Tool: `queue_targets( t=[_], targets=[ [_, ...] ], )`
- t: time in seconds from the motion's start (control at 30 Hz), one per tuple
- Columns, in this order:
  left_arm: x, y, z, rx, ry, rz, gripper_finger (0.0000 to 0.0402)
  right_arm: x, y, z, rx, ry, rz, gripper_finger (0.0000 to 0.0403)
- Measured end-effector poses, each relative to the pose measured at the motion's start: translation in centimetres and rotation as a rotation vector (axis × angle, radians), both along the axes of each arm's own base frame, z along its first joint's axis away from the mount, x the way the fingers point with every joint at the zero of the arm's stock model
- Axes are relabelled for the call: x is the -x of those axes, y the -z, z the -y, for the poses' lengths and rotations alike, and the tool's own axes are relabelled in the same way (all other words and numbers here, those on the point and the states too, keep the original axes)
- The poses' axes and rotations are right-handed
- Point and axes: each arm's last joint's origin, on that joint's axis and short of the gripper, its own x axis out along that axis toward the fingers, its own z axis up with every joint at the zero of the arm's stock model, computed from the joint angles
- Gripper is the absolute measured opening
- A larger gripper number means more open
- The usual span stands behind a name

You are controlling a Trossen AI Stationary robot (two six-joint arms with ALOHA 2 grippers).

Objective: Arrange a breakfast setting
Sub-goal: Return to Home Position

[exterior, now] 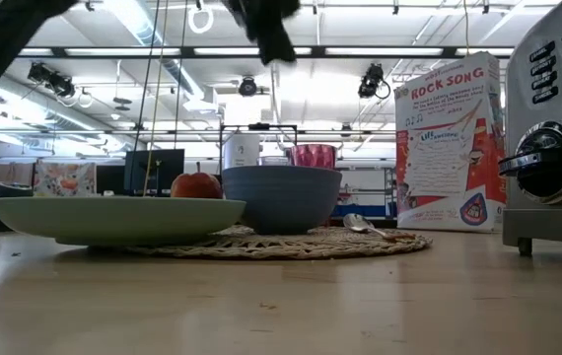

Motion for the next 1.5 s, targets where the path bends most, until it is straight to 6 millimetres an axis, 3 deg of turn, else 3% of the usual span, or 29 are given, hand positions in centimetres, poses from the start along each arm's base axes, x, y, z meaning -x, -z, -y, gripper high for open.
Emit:
queue_targets(
  t=[0.13, 0.4, 0.5, 0.7, 0.87, 1.0, 1.17, 1.3, 1.5],
  targets=[
    [2.9, -3.6, 1.4, 0.231, 0.041, 0.126, 0.0113, -1.4, 1.8, 0.2, 0.003, -0.111, 0.058, 0.0138],
    [6.2, -8.4, 6.0, 0.23, 0.102, 0.238, 0.0034, -1.7, 3.6, -1.3, -0.06, -0.192, 0.053, 0.0011],
    [6.9, -9.5, 7.4, 0.21, 0.094, 0.26, 0.0008, -0.9, 3.8, -2.4, -0.077, -0.214, 0.075, 0.0014],
    [7.5, -10.5, 10.5, 0.127, 0.001, 0.248, 0.0007, 1.4, 5.0, -4.2, -0.167, -0.235, 0.105, 0.0005],
    [7.3, -10.7, 13.5, 0.106, 0.029, 0.245, 0.0005, 4.0, 5.5, -4.9, -0.272, -0.269, 0.083, 0.0026],
    [7.9, -11.1, 14.7, 0.083, 0.008, 0.278, 0.0005, 5.3, 6.5, -5.1, -0.173, -0.288, -0.029, 0.0039],
    [9.2, -8.4, 15.3, 0.125, -0.039, 0.348, 0.0005, 5.5, 8.1, -5.1, -0.16, -0.264, -0.112, 0.0039],
    [12.3, -5.9, 15.4, 0.151, -0.07, 0.494, 0.0009, 4.9, 9.7, -5.0, -0.118, -0.245, -0.136, 0.004],
    [19.3, -3.4, 15.3, 0.122, -0.196, 0.678, 0.001, 5.0, 11.8, -5.4, 0.0, -0.298, -0.029, 0.0039]
  ],
)
